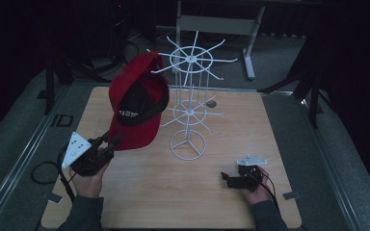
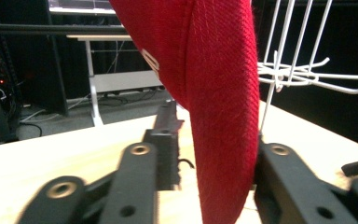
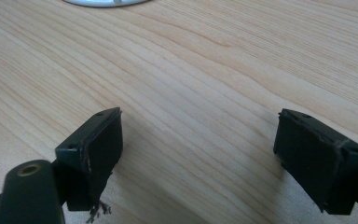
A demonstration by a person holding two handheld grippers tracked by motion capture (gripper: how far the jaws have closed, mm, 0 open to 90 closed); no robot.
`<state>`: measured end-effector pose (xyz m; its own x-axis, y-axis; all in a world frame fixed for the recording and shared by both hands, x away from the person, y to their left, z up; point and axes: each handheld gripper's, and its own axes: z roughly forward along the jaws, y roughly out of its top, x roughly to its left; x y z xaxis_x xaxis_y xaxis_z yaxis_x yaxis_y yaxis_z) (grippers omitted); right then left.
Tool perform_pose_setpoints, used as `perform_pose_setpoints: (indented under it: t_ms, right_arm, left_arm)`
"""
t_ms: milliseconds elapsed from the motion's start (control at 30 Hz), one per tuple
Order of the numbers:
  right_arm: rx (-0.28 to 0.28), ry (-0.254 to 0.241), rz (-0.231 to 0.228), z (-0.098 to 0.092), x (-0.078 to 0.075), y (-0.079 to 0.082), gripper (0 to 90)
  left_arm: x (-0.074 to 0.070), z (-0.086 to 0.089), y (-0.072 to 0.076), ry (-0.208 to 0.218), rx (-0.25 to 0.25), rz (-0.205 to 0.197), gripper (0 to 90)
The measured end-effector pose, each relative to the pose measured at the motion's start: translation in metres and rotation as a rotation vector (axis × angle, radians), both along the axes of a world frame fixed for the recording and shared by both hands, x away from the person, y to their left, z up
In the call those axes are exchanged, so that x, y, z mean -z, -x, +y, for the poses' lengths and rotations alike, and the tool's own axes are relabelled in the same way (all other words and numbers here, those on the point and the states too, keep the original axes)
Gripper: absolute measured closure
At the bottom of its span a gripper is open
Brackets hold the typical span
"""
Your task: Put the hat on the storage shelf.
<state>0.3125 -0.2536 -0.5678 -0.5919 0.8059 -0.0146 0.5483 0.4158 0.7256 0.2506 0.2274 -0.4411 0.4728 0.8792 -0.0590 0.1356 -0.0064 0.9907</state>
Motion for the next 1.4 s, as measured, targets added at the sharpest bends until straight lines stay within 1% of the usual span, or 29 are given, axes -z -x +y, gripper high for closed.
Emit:
perform_pose_setpoints:
  t_ms: [67, 167, 200, 233, 267, 300, 367, 467, 500, 533, 600, 633, 667, 700, 833, 933, 1000, 1100, 1267, 1400]
  right_arm:
    - [0.000, 0.000, -0.001, 0.000, 0.000, 0.000, 15.3]
    - [0.000, 0.000, 0.000, 0.000, 0.000, 0.000, 15.3]
    - [0.000, 0.000, -0.001, 0.000, 0.000, 0.000, 15.3]
    - [0.000, 0.000, 0.000, 0.000, 0.000, 0.000, 15.3]
    - [0.000, 0.000, 0.000, 0.000, 0.000, 0.000, 15.3]
    - [0.000, 0.000, 0.000, 0.000, 0.000, 0.000, 15.3]
    - [0.000, 0.000, 0.000, 0.000, 0.000, 0.000, 15.3]
    - [0.000, 0.000, 0.001, 0.000, 0.000, 0.000, 15.3]
    - [0.000, 0.000, 0.001, 0.000, 0.000, 0.000, 15.3]
    - [0.000, 0.000, 0.001, 0.000, 0.000, 0.000, 15.3]
    - [0.000, 0.000, 0.001, 0.000, 0.000, 0.000, 15.3]
    - [-0.001, 0.000, 0.001, 0.000, 0.000, 0.000, 15.3]
    - [-0.001, 0.000, 0.001, 0.000, 0.000, 0.000, 15.3]
    - [-0.001, 0.000, 0.001, 0.000, 0.000, 0.000, 15.3]
    - [-0.001, -0.001, 0.002, 0.000, 0.000, 0.000, 15.3]
    - [-0.001, 0.000, 0.001, 0.000, 0.000, 0.000, 15.3]
    - [-0.001, 0.000, 0.001, 0.000, 0.000, 0.000, 15.3]
    - [0.000, 0.000, 0.000, 0.000, 0.000, 0.000, 15.3]
    - [-0.002, 0.003, -0.003, 0.000, 0.000, 0.000, 15.3]
    - [-0.001, 0.003, -0.003, 0.000, 0.000, 0.000, 15.3]
  left_arm:
    - [0.000, 0.000, -0.002, 0.002, 0.003, 0.009, 60.6]
    - [0.000, 0.001, -0.003, 0.004, -0.003, 0.012, 54.5]
    - [0.000, 0.002, -0.004, 0.013, 0.001, 0.019, 54.5]
    - [0.001, 0.004, -0.005, 0.017, -0.001, 0.031, 50.5]
    - [0.001, 0.004, -0.005, 0.017, -0.001, 0.031, 48.6]
    - [0.001, 0.006, -0.005, 0.024, -0.001, 0.042, 47.1]
    - [0.002, 0.007, -0.006, 0.028, -0.004, 0.049, 42.8]
    - [0.002, 0.011, -0.006, 0.035, 0.000, 0.060, 41.2]
    - [0.002, 0.013, -0.006, 0.037, 0.012, 0.067, 38.7]
    - [0.002, 0.013, -0.006, 0.037, 0.012, 0.067, 37.9]
    - [0.001, 0.014, -0.006, 0.031, 0.015, 0.065, 34.8]
    - [0.000, 0.016, -0.004, 0.030, 0.009, 0.050, 33.9]
    - [0.000, 0.016, -0.004, 0.030, 0.009, 0.050, 33.0]
    - [-0.001, 0.019, -0.003, 0.043, 0.014, 0.043, 31.8]
    - [-0.004, 0.024, 0.000, 0.061, 0.032, 0.034, 27.4]
    - [-0.008, 0.028, 0.004, 0.070, 0.041, 0.013, 26.5]
    - [-0.012, 0.030, 0.008, 0.081, 0.052, -0.009, 25.7]
    - [-0.018, 0.032, 0.013, 0.089, 0.053, -0.031, 25.5]
    - [-0.019, 0.032, 0.014, 0.086, 0.052, -0.032, 25.5]
    - [-0.017, 0.032, 0.012, 0.085, 0.050, -0.019, 25.4]
